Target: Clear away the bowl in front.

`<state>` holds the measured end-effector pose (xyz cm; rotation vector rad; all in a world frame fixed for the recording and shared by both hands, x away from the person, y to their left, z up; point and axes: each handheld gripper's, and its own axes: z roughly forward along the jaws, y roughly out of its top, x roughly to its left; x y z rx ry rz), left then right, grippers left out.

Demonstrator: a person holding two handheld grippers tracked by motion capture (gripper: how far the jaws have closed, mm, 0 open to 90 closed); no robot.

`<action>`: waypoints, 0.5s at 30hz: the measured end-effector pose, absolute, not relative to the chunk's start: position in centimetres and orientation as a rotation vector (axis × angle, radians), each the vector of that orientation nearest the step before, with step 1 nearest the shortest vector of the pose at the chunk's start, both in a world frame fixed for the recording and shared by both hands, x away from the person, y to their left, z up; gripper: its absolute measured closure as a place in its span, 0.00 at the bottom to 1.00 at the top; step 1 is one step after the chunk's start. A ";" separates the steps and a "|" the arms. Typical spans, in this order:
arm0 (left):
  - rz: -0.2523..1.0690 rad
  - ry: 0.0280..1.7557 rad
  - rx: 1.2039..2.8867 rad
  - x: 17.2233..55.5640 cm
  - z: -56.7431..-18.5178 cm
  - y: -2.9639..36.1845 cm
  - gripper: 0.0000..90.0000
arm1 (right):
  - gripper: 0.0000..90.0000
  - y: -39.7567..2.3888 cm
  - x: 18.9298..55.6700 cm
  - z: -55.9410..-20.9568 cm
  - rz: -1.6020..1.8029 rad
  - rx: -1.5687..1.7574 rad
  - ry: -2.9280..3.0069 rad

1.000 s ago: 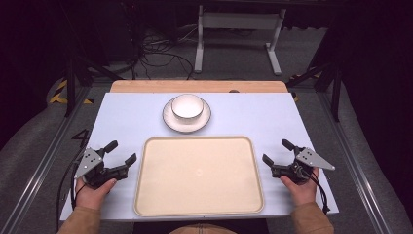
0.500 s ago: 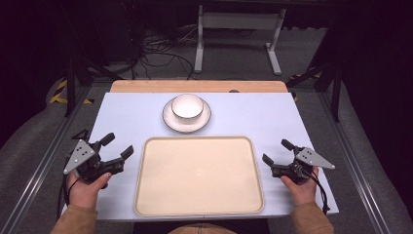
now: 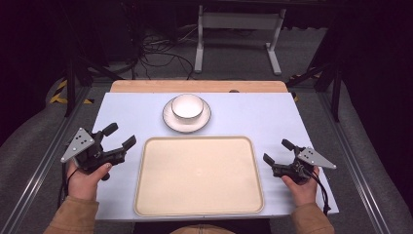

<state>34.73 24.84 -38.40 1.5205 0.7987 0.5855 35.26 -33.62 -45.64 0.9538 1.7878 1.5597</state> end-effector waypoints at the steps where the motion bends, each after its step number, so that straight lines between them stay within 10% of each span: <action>1: 0.583 0.793 1.517 34.8 -38.3 24.7 0.21 | 0.05 -33.6 35.2 -45.6 1.560 0.953 1.787; 15: 0.510 0.712 1.587 37.3 -36.8 22.3 0.31 | 0.05 -33.5 35.3 -45.6 1.549 0.944 1.797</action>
